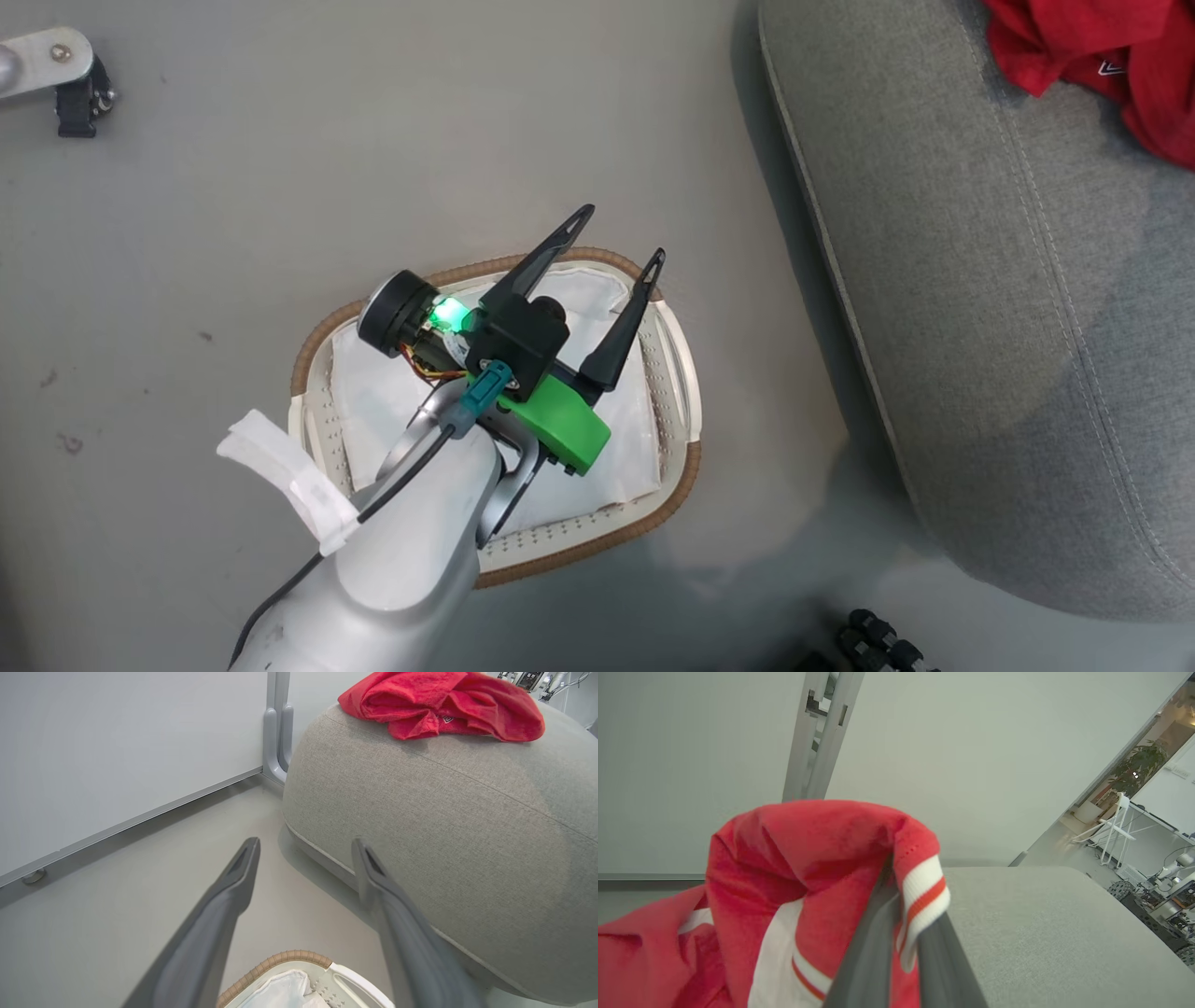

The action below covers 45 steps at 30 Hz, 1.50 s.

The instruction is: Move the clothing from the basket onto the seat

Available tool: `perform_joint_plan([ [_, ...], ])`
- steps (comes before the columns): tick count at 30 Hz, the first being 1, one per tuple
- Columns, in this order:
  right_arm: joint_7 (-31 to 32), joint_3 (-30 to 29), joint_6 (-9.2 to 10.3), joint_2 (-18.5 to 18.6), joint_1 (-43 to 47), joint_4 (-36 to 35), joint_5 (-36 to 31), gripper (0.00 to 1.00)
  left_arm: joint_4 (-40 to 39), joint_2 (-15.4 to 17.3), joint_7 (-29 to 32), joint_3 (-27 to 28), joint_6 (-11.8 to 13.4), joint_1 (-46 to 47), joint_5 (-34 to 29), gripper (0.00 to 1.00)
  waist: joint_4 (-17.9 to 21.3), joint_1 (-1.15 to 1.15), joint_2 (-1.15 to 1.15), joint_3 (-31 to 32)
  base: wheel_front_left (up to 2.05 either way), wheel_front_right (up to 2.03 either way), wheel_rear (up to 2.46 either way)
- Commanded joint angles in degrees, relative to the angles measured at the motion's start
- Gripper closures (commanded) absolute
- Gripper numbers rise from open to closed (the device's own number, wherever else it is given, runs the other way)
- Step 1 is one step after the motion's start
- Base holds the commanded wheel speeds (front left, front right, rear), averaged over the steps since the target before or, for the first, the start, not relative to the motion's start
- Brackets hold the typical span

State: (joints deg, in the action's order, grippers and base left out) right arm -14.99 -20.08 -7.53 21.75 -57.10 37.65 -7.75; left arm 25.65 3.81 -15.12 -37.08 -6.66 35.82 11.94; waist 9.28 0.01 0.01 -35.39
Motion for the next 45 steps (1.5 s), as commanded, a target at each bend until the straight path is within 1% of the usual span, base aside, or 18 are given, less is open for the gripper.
perform_joint_plan([
  [1, -0.3, -0.7, 0.08, -0.1, 1.3, 0.1, -0.6, 1.0, -0.1, 0.6, 0.0, 0.3, 0.1, 0.8, -0.5, 0.0, 1.4, -0.01, -0.01, -0.8, 0.0, 0.0, 0.0],
  [4, -0.3, -1.1, 0.08, -2.2, 4.1, 0.3, -0.9, 1.0, 0.1, 0.8, 0.0, 0.5, 0.2, 0.1, -0.5, 0.0, 2.6, -0.01, -0.01, -0.5, 0.0, 0.0, 0.0],
  [9, -0.3, -1.8, 0.08, -4.2, 7.1, -0.4, -1.1, 1.0, 0.7, 1.0, 0.0, 0.7, 0.1, -0.5, 0.0, 0.0, 4.2, -0.01, -0.01, 0.1, 0.0, 0.0, 0.0],
  [10, -0.3, -2.0, 0.08, -4.8, 7.8, -0.6, -1.2, 0.88, 0.8, 1.1, 0.0, 0.7, 0.1, -0.6, 0.1, 0.0, 4.4, -0.01, -0.01, 0.3, 0.0, 0.0, 0.0],
  [11, -0.3, -2.2, 0.08, -5.3, 8.3, -0.5, -1.3, 0.74, 0.9, 1.2, 0.0, 0.8, 0.0, -0.7, 0.2, 0.0, 4.7, -0.01, -0.01, 0.5, 0.0, 0.0, 0.0],
  [13, -0.3, -2.5, 0.08, -6.3, 9.1, -0.5, -1.4, 0.56, 1.1, 1.3, 0.0, 0.9, 0.0, -1.1, 0.4, 0.0, 5.1, -0.01, -0.01, 1.0, 0.0, 0.0, 0.0],
  [14, -0.3, -2.6, 0.08, -6.7, 9.6, -0.7, -1.3, 0.0, 1.3, 1.4, 0.0, 1.0, 0.0, -1.4, 0.5, 0.0, 5.3, -0.01, -0.01, 1.3, 0.0, 0.0, 0.0],
  [21, -0.3, -2.5, 0.08, -9.1, 14.4, -2.9, -1.7, 0.0, 0.8, 1.3, 0.0, 1.5, 0.2, -3.0, 0.9, 0.0, 5.8, -0.01, -0.01, 4.5, 0.0, 0.0, 0.0],
  [25, -0.3, -1.4, 0.08, -9.9, 18.0, -5.0, -1.5, 0.0, -0.2, 0.8, 0.0, 2.7, 0.3, -4.3, 1.6, 0.0, 5.7, -0.01, -0.01, 7.4, 0.0, 0.0, 0.0],
  [27, -0.3, -0.7, 0.08, -10.0, 19.3, -5.8, -1.3, 0.0, -0.5, 0.5, 0.0, 3.0, 0.2, -4.9, 2.2, 0.0, 5.5, -0.01, -0.01, 9.1, 0.0, 0.0, 0.0],
  [32, -0.3, 1.0, 0.08, -8.9, 21.3, -7.6, -1.5, 0.0, -1.0, -0.3, 0.0, 3.8, -0.1, -7.0, 3.9, 0.0, 4.6, -0.01, -0.01, 13.8, 0.0, 0.0, 0.0],
  [36, -0.3, 2.3, 0.08, -7.7, 21.9, -8.7, -1.7, 0.0, -1.9, -0.6, 0.0, 5.0, -0.2, -8.7, 5.4, 0.0, 2.6, -0.01, -0.01, 17.7, 0.0, 0.0, 0.0],
  [40, -0.3, 3.9, 0.08, -6.6, 21.6, -9.3, -1.1, 0.0, -2.4, -0.8, 0.0, 6.9, 0.4, -10.6, 6.9, 0.0, 0.0, -0.01, -0.01, 21.1, 0.0, 0.0, 0.0],
  [42, -0.3, 5.1, 0.08, -7.0, 21.6, -9.5, -0.7, 0.0, -3.0, -0.9, 0.0, 7.8, 0.7, -11.6, 8.1, 0.0, -1.3, -0.01, -0.01, 22.6, 0.0, 0.0, 0.0],
  [45, -0.3, 6.3, 0.08, -7.6, 22.1, -9.4, -0.1, 0.0, -4.4, -0.8, 0.0, 9.6, 1.9, -13.2, 9.2, 0.0, -3.4, -0.01, -0.01, 24.6, 0.0, 0.0, 0.0],
])
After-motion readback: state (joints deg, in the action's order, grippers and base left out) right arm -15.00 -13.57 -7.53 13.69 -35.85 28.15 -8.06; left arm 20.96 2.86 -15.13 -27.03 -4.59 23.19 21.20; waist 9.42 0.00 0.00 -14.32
